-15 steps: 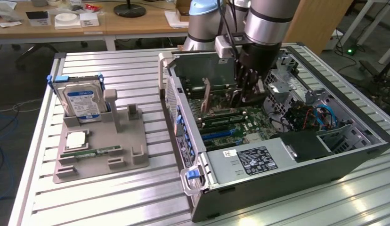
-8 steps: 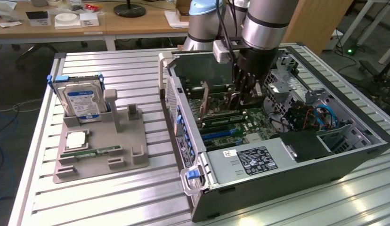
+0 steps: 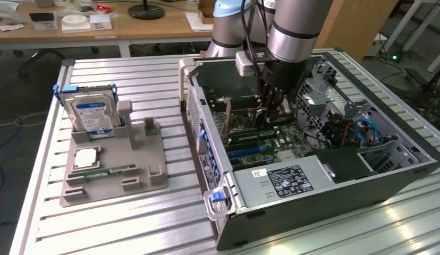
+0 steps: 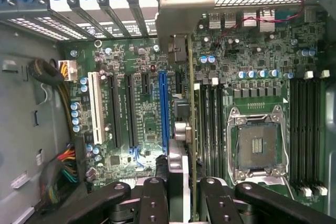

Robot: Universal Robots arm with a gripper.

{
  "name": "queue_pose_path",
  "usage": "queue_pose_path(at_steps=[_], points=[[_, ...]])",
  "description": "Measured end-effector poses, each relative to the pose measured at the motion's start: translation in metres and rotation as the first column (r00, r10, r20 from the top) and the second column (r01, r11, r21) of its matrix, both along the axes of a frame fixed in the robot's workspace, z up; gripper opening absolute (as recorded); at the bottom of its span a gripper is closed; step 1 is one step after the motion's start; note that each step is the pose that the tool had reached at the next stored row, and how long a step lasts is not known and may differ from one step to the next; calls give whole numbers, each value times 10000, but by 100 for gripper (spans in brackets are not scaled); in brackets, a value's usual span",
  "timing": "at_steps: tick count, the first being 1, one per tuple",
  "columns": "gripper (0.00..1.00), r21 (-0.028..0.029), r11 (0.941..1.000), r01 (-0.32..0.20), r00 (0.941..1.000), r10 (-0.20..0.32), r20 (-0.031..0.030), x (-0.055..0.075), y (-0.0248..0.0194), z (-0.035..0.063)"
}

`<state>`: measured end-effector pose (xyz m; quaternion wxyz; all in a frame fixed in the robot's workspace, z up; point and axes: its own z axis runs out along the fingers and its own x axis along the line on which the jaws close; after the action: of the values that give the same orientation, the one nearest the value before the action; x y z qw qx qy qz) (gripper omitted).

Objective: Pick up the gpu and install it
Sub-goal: 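Insert the gpu into the slot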

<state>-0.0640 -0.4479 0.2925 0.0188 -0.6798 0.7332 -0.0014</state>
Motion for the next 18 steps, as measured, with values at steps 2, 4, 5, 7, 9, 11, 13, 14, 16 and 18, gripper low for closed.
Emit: queue_pose_path(at_steps=[2, 4, 5, 7, 9, 11, 13, 14, 16, 18], points=[[28, 2, 10000, -83, 10000, 83, 0, 0, -1, -12], [28, 1, 9998, -186, 9998, 186, 0, -1, -1, -27], [28, 1, 9998, -193, 9998, 193, 0, -1, -1, -38], [28, 0, 9998, -195, 9998, 195, -1, 0, -1, -73], [28, -1, 9998, -195, 9998, 195, -1, -2, 3, -109], [28, 0, 9998, -194, 9998, 194, -1, -18, 8, -145], [28, -5, 9998, -190, 9998, 190, -1, -60, 26, -182], [28, -4, 9998, -187, 9998, 187, -1, -69, 27, -200], [28, -4, 9998, -188, 9998, 188, -1, -71, 27, -234], [28, -7, 9998, -188, 9998, 188, -3, -72, 14, -250]])
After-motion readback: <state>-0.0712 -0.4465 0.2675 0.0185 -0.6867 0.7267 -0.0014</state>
